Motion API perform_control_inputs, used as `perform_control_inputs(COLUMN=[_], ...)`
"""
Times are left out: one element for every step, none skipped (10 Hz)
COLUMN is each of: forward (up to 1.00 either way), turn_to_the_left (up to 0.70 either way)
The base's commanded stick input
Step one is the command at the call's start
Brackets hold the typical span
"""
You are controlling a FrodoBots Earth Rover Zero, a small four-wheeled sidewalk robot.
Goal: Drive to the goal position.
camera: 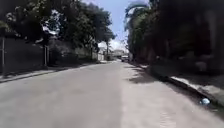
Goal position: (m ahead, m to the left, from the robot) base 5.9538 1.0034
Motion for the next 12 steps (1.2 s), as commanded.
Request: perform_control_inputs(forward=[1.0, 1.0, 1.0, 1.0, 1.0, 1.0, 1.0, 1.0, 1.0, 1.0, 1.0, 1.0], turn_to_the_left=[-0.05, 0.0, 0.0, 0.0, 0.0, 0.0, 0.0, 0.0, 0.0, 0.0, 0.0, 0.0])
